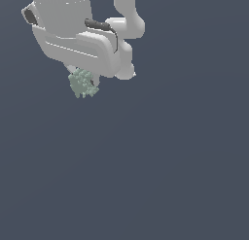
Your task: Pick up the object and move it to a goal position.
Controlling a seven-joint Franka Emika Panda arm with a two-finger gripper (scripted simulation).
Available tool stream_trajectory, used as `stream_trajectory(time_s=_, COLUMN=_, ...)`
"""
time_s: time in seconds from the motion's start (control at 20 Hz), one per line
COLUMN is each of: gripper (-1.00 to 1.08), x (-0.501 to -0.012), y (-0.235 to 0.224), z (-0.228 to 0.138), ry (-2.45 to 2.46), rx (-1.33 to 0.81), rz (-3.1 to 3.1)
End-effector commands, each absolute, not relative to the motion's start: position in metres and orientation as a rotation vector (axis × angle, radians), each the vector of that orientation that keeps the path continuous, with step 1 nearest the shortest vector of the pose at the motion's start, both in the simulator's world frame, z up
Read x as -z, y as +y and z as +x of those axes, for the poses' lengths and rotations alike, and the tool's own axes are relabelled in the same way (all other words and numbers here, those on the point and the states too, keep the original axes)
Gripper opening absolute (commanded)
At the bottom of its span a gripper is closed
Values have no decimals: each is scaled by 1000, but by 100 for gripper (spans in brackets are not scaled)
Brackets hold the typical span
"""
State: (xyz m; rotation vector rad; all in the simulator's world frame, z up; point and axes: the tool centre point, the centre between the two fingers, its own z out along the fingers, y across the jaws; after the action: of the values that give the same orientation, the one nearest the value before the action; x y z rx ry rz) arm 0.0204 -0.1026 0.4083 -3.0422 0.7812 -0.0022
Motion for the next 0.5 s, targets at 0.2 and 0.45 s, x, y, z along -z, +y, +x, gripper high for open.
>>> stream_trajectory(time_s=0.2, gripper=-100, x=-434, y=-115, z=20, ry=779, rx=0, rz=-3043)
stream_trajectory(time_s=0.45, gripper=-100, x=-440, y=-118, z=20, ry=779, rx=0, rz=-3043)
